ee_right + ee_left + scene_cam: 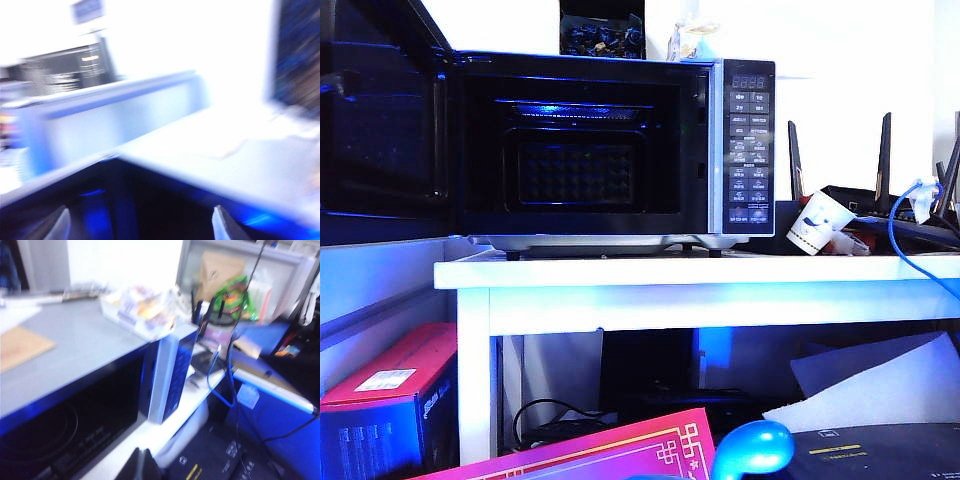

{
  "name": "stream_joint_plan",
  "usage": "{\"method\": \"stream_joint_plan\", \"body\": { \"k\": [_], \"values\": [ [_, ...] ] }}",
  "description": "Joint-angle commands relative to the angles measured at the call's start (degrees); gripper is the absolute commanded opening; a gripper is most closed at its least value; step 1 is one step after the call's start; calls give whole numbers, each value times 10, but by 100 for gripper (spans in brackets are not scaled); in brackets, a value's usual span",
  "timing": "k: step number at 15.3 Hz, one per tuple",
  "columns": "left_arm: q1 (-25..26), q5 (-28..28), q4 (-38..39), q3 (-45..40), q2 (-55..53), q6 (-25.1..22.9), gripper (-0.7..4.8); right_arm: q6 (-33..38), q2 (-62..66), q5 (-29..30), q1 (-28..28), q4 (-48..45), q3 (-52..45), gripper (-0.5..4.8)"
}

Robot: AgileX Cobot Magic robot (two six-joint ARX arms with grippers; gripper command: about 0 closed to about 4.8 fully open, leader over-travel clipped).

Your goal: Open the microwave door, place the box of snacks from the top of the microwave inside, then close the microwave door.

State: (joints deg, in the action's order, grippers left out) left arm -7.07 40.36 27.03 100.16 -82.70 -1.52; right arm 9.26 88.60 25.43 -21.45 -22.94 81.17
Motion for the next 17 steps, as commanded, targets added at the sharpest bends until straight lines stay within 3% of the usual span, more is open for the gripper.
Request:
{"method": "stream_joint_plan", "body": {
  "k": [1, 5, 6, 9, 14, 17],
  "values": [
    [-17, 4, -3, -2, -18, -21, -5, -63, -1, -103, -1, -13, 2, 461],
    [-33, 2, -5, -36, -23, -86, -5, -68, 16, -206, -1, -18, 4, 479],
    [-37, 1, -5, -42, -23, -92, -5, -68, 28, -209, -1, -15, 14, 479],
    [-36, 0, -3, -44, -26, -94, -5, -72, 70, -224, 0, -12, 59, 479],
    [-36, -5, -3, -44, -26, -96, -5, -104, 150, -297, 0, -16, 145, 479],
    [-37, -5, -3, -44, -26, -96, -5, -107, 205, -301, 0, -17, 200, 479]
  ]
}}
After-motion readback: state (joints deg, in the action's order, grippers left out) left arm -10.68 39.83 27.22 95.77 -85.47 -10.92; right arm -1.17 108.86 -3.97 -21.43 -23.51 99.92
